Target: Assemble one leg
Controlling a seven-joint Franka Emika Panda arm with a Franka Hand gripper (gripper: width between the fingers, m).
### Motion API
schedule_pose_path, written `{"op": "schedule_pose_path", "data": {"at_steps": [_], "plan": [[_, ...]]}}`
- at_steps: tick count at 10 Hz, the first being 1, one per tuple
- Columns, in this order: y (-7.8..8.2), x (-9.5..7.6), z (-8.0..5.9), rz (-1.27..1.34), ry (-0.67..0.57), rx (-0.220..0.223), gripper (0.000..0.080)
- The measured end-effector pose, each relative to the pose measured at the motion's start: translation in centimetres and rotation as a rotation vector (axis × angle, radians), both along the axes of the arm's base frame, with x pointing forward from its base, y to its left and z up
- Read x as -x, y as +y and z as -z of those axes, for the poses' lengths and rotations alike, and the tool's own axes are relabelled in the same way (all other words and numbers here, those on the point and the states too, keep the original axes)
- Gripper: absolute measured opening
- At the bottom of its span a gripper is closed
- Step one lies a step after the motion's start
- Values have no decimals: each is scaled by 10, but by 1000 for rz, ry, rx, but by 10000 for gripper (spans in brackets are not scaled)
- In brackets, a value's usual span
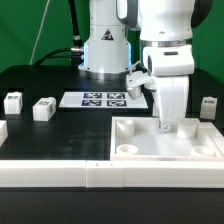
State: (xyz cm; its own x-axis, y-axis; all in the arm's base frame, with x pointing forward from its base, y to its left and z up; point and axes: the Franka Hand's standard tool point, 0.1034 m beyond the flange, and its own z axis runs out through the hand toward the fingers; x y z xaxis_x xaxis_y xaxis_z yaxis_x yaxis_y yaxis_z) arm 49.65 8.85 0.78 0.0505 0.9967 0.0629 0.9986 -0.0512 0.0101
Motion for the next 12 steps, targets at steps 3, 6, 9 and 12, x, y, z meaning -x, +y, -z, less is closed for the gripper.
{"op": "schedule_pose_path", "data": {"at_steps": [3, 6, 9, 12], "plan": [[-1, 0, 0, 1, 1, 0, 265], [-1, 0, 0, 2, 1, 0, 595], [-2, 0, 1, 4, 1, 0, 646], [-2, 0, -1, 12, 0, 0, 649]]}}
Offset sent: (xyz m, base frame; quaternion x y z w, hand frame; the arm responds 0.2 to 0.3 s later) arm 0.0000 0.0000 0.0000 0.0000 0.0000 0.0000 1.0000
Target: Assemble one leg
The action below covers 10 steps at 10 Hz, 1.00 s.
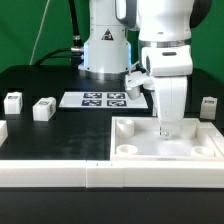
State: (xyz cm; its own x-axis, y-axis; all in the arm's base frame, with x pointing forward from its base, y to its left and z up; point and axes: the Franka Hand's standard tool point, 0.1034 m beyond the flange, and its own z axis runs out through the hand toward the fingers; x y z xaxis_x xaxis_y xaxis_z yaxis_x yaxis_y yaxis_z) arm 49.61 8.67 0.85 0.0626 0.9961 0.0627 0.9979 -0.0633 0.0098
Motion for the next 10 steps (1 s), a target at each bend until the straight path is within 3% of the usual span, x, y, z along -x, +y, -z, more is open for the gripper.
{"op": "schedule_pose_path", "data": {"at_steps": [2, 4, 7, 10], "plan": [[2, 8, -23, 50, -23, 5, 649], [12, 17, -35, 106, -36, 2, 649], [14, 20, -34, 173, -34, -3, 649], [15, 22, -33, 447, -14, -17, 649]]}}
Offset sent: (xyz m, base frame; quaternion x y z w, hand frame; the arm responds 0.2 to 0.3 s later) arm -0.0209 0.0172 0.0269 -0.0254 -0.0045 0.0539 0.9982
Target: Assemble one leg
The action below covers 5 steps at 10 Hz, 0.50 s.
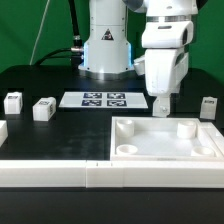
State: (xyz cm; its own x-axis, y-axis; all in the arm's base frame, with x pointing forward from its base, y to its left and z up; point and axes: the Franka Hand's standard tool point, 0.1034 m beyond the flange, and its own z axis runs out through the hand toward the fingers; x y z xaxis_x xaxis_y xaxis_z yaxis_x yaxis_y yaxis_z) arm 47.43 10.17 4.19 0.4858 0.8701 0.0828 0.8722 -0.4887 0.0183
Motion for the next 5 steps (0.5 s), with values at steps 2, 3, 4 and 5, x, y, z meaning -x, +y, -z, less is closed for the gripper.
{"op": "schedule_pose_path", "data": {"at_steps": [2, 3, 4, 5], "plan": [[6, 15, 2, 287, 36, -20, 649], [17, 20, 2, 452, 52, -31, 649], [27, 24, 2, 601, 68, -41, 649], [43, 30, 2, 749, 86, -51, 649]]}}
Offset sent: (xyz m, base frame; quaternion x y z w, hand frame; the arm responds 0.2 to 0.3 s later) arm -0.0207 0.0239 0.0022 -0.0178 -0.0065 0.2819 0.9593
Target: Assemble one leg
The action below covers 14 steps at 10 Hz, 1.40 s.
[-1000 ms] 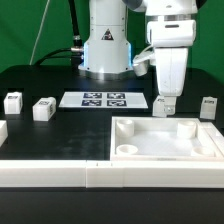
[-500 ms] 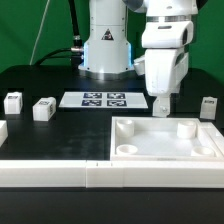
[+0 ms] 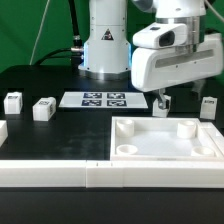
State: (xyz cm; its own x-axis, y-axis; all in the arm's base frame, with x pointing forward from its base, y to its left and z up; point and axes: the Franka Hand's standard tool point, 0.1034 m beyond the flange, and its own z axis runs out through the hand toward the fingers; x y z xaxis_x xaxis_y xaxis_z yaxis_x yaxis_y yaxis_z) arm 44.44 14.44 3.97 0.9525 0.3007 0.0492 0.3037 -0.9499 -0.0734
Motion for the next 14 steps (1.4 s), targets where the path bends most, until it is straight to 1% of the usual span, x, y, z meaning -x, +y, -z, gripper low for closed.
{"op": "schedule_pose_path", "data": {"at_steps": [2, 3, 4, 7, 9, 11, 12, 14], "plan": [[29, 10, 0, 250, 31, -17, 649], [41, 13, 0, 356, 45, -25, 649], [47, 14, -1, 426, 54, -33, 649], [49, 16, 0, 617, 83, -50, 649], [48, 16, 0, 628, 95, -47, 649], [53, 19, 1, 620, 95, -48, 649], [52, 24, 3, 596, 154, -22, 649], [47, 24, 5, 568, 290, 0, 649]]}}
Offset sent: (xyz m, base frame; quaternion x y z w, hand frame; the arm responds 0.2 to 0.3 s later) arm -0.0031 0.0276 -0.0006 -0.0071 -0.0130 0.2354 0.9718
